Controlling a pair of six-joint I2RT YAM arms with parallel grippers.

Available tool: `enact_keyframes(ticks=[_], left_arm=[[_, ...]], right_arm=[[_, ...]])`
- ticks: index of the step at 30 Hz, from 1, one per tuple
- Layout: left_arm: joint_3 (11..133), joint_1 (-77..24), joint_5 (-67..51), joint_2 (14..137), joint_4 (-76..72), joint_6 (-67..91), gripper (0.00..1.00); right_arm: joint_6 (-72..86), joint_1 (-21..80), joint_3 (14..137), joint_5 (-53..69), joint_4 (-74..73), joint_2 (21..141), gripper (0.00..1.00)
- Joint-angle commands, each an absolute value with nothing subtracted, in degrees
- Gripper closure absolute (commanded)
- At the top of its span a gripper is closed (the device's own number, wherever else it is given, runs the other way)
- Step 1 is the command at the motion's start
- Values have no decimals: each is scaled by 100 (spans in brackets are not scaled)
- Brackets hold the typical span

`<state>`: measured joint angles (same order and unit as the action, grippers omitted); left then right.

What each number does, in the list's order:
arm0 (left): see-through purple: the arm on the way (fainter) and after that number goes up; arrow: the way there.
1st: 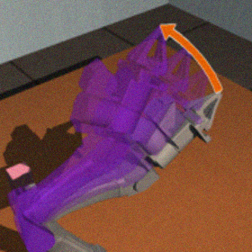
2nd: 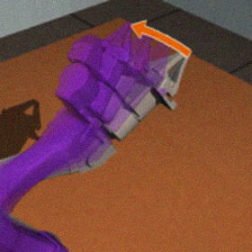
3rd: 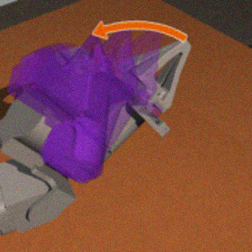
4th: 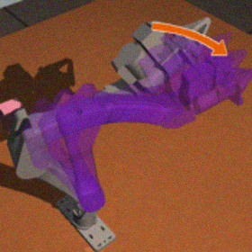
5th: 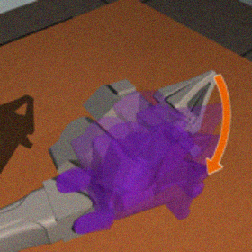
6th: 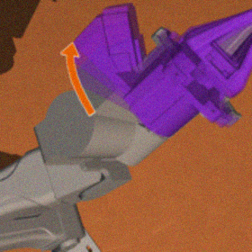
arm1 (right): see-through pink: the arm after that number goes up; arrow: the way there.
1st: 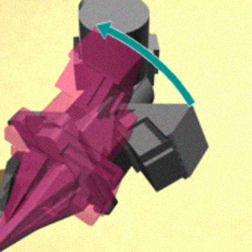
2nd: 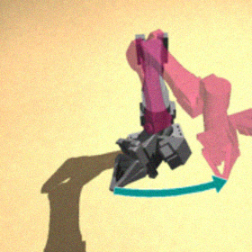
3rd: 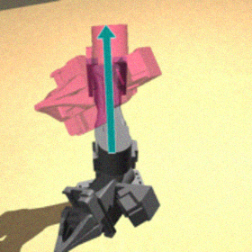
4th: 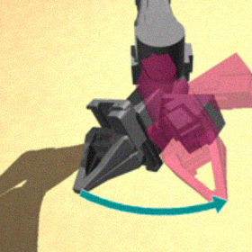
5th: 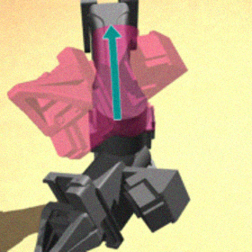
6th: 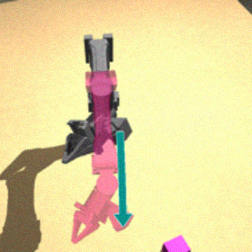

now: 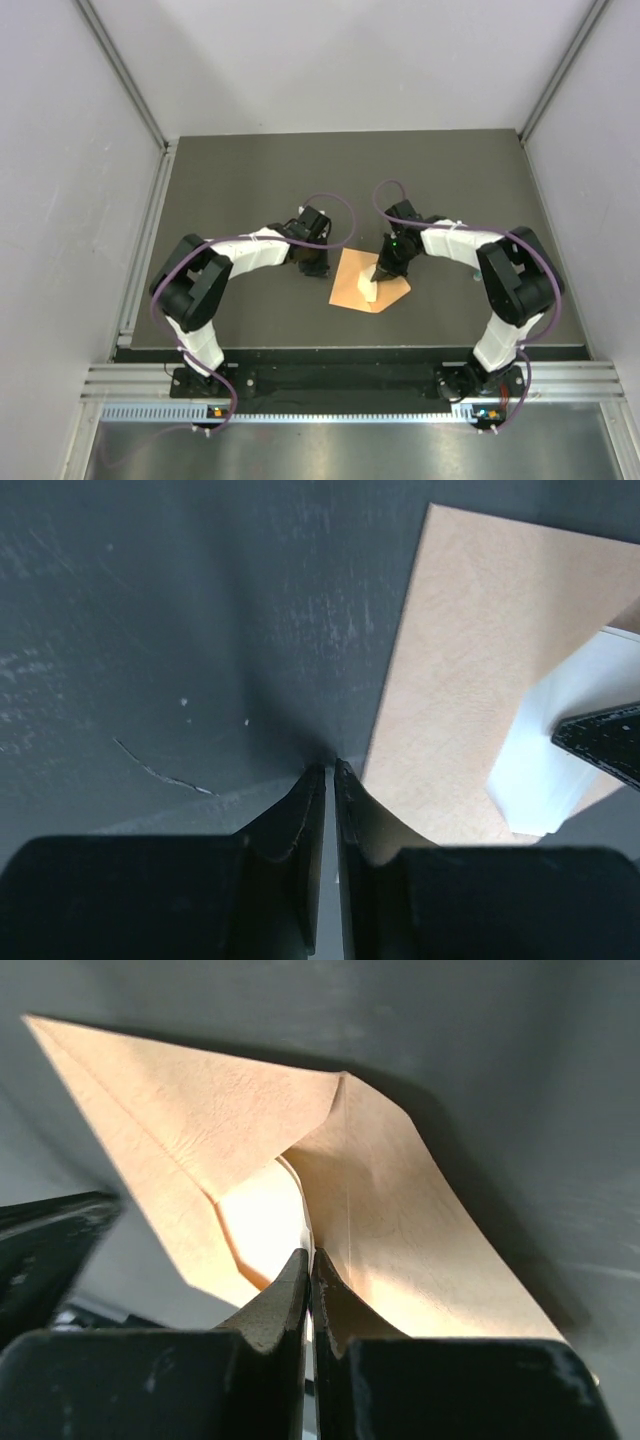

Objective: Place the letter into the envelope and seal it

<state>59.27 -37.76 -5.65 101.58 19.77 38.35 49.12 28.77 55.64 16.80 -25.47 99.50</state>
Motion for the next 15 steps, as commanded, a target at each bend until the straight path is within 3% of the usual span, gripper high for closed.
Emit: enact_keyframes(ticks=[1,5,15], left_arm=[[5774,-3771,378,10626,2689,3498,85],[5775,-3779,246,10679,2637,3585,85],[6231,-3744,-1159,10125,1811,3788,78]], right_arm=[[4597,2918,5792,608,-3444,9546,100],[4474,2918,5836,193,-3761,9255,100],[3815,2988,5818,1257,-2857,9272,100]])
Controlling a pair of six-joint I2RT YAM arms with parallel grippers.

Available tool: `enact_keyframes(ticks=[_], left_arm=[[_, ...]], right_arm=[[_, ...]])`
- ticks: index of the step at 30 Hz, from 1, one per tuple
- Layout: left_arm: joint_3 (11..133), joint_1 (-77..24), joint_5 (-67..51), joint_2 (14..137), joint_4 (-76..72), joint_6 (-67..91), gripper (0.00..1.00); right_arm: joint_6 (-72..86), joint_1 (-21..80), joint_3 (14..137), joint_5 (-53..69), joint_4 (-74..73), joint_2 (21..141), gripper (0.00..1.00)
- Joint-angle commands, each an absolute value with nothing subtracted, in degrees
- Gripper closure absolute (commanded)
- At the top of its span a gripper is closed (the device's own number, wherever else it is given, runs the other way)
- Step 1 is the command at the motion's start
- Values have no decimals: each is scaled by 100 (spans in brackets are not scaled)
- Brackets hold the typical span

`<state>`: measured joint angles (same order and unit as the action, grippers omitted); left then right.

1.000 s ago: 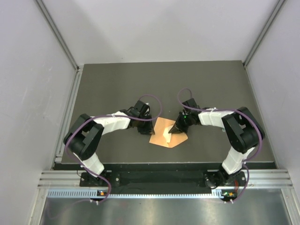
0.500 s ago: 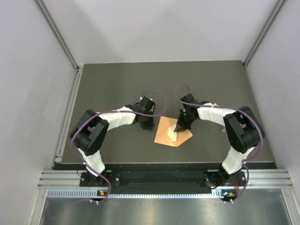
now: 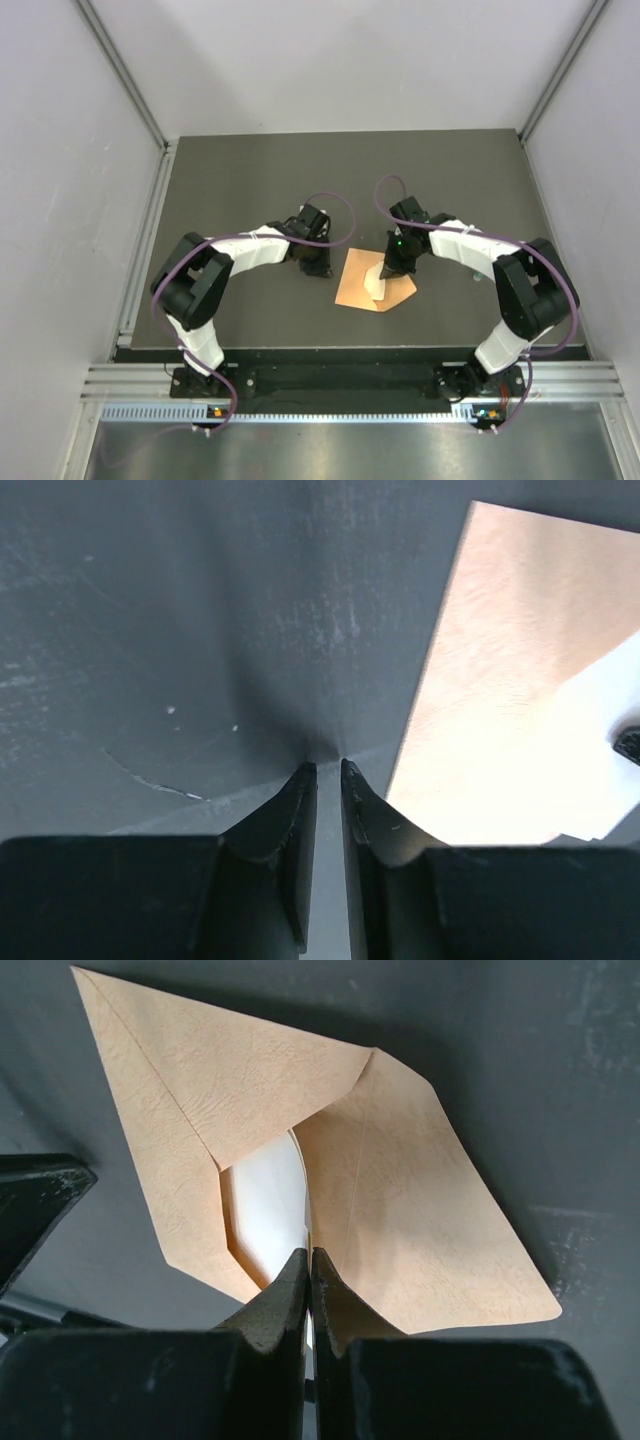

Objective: Place the letter into the envelope and seal it

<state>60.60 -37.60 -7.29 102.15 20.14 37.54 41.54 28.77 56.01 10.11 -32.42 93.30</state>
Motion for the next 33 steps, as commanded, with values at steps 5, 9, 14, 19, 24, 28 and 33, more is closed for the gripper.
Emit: enact_keyframes(ticks=[5,9,14,19,24,28,33], left_arm=[[6398,-3727,-1397,10265,1415,4016,81],[6460,-3727,-1406,10651,1406,4008,83],[6530,-3727,-1407,10951,1555,3841,89],[6364,-3648,-818,10907,1925,3709,92],[6012,-3525,-1098,10732,1644,3753,92],[5968,-3516,-1440,10687,1371,3735,91],[5968,-3472,-1722,10688,1222,3709,90]], right_arm=[[3665,3023,6108,1336,-2708,9544,100],[3683,3076,6152,1546,-2496,9676,100],[3656,3129,6223,1582,-2531,9844,100],[3569,3138,6345,1012,-3049,9634,100],[3287,3076,6381,290,-3673,9168,100],[3129,2953,6241,229,-3937,8825,100],[2901,2883,6065,404,-3921,8578,100]])
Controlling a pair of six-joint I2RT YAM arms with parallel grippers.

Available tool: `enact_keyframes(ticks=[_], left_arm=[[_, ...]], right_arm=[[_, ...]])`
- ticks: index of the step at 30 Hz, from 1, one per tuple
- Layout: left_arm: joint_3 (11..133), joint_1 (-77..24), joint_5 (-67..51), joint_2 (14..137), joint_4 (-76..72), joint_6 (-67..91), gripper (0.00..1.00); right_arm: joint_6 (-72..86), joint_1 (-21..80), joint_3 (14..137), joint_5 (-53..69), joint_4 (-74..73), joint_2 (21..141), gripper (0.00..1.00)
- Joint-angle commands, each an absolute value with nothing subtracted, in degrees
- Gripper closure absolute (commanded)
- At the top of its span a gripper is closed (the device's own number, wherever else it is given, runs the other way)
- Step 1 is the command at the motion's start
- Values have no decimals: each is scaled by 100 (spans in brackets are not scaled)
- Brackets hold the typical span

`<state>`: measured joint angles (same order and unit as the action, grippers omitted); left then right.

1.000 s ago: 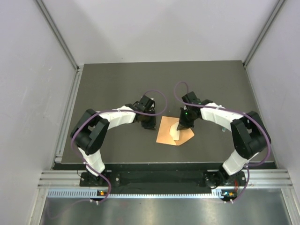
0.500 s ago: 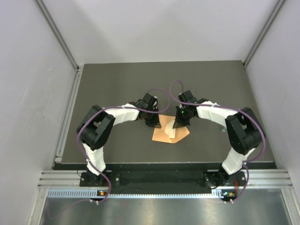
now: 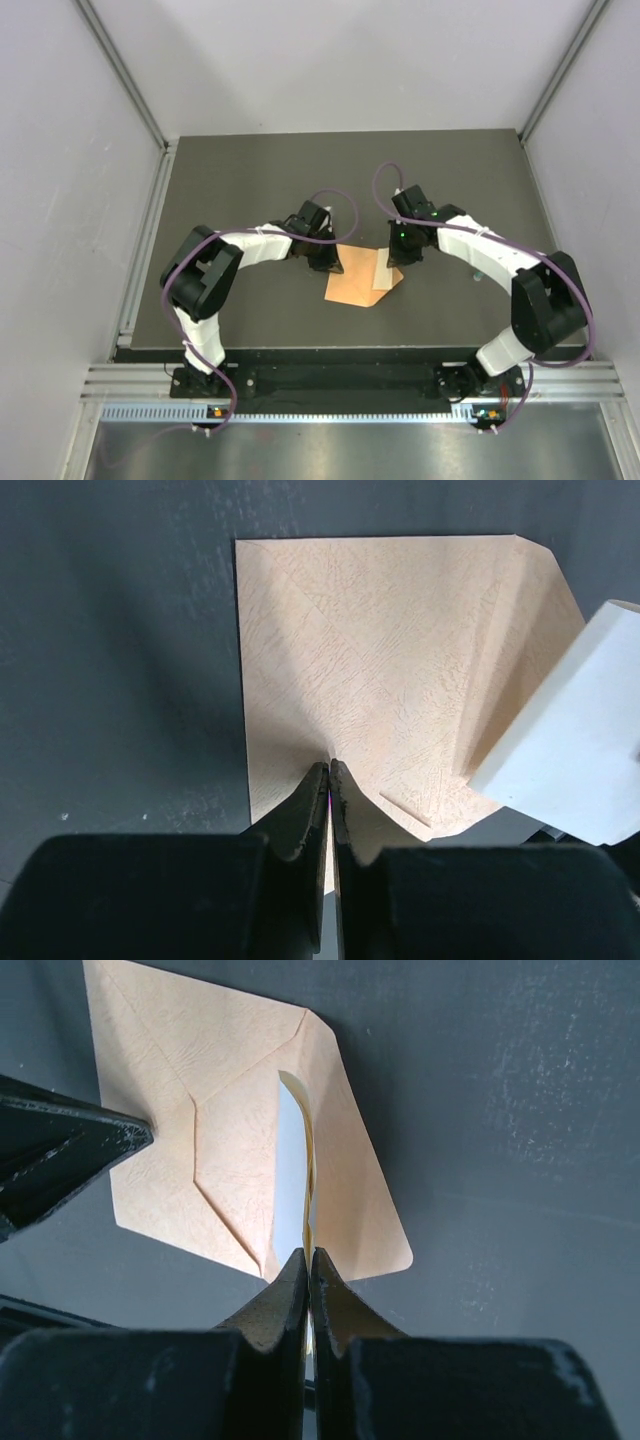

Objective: Place the letter into the envelope and seal it

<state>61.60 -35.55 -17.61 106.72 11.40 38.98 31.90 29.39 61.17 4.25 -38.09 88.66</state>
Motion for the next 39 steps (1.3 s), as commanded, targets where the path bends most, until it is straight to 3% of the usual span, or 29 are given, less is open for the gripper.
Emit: enact_keyframes(ticks=[1,9,17,24,30,39], left_arm=[[5942,-3463,-1757,10679,1204,3718,90],[5889,-3454,-1811,10538,1160,3718,89],[5801,-3367,-2135,10197,933,3867,79],[5810,-3103,-2084,9475,931,3868,60],[5590,-2866,-1925,9650,1159,3841,61],[5467,-2830,-2329,10186,941,3885,73]], right_arm=[[2900,2883,5960,500,-3850,8552,100],[3383,2821,5731,1046,-3700,8842,100],[3595,2821,5836,1336,-3577,9263,100],[3525,2821,5871,1345,-3525,9351,100],[3498,2821,5871,1415,-3305,9369,100],[3586,2821,5853,1222,-3085,9439,100]])
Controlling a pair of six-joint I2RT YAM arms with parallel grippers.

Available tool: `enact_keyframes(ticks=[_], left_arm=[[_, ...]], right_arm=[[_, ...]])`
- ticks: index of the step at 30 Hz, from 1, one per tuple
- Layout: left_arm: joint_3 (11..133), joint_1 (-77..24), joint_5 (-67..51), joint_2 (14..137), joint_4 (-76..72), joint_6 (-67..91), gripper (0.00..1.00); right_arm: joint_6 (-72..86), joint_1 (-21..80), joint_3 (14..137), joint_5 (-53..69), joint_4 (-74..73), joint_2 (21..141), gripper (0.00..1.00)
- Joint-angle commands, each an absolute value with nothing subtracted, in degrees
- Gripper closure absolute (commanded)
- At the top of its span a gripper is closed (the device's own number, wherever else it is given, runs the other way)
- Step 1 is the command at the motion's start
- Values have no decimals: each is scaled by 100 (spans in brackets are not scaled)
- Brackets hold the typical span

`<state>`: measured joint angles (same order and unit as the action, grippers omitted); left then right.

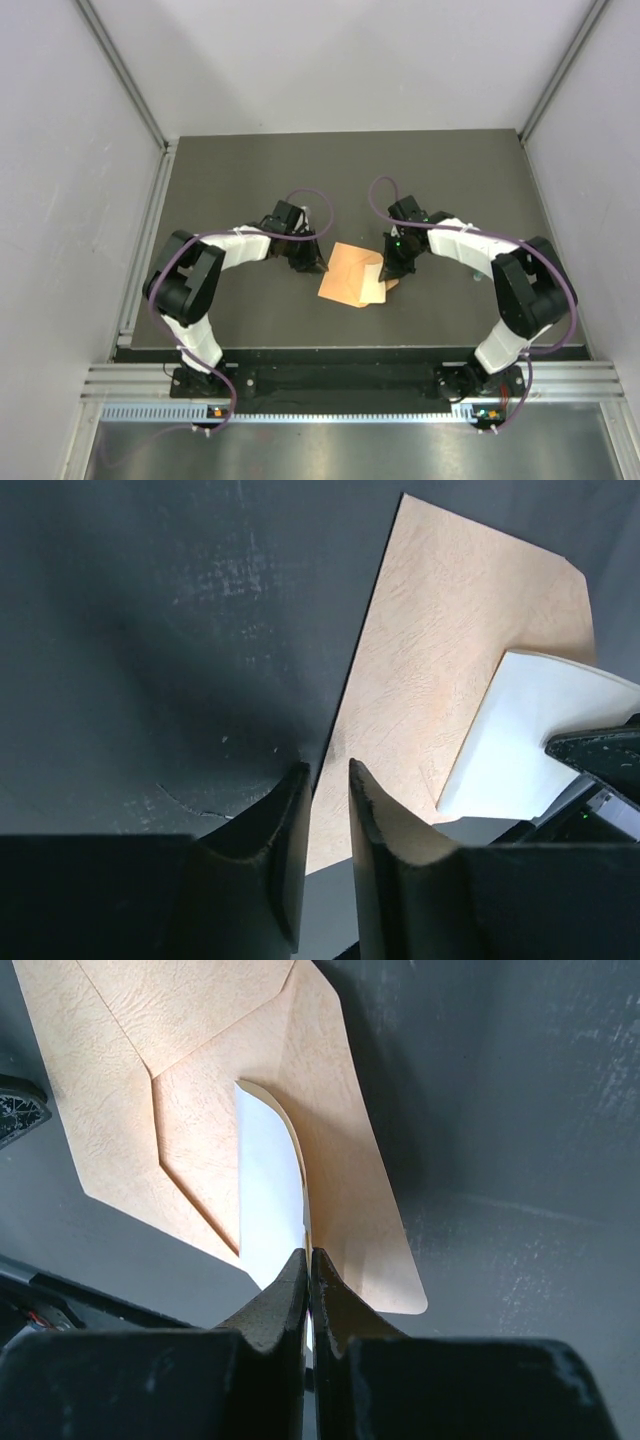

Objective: Place the letter into the envelope and seal it

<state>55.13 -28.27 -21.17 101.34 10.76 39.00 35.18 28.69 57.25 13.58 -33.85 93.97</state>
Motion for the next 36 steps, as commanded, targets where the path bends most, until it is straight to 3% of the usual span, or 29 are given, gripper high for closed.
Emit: enact_keyframes(ticks=[1,36], left_arm=[[5458,-2830,-2329,10204,914,3885,74],[4913,-2830,-2646,10046,457,4412,83]], right_arm=[[3603,2813,5854,1239,-3076,9474,100],[5782,3032,5151,2020,-1776,9747,100]])
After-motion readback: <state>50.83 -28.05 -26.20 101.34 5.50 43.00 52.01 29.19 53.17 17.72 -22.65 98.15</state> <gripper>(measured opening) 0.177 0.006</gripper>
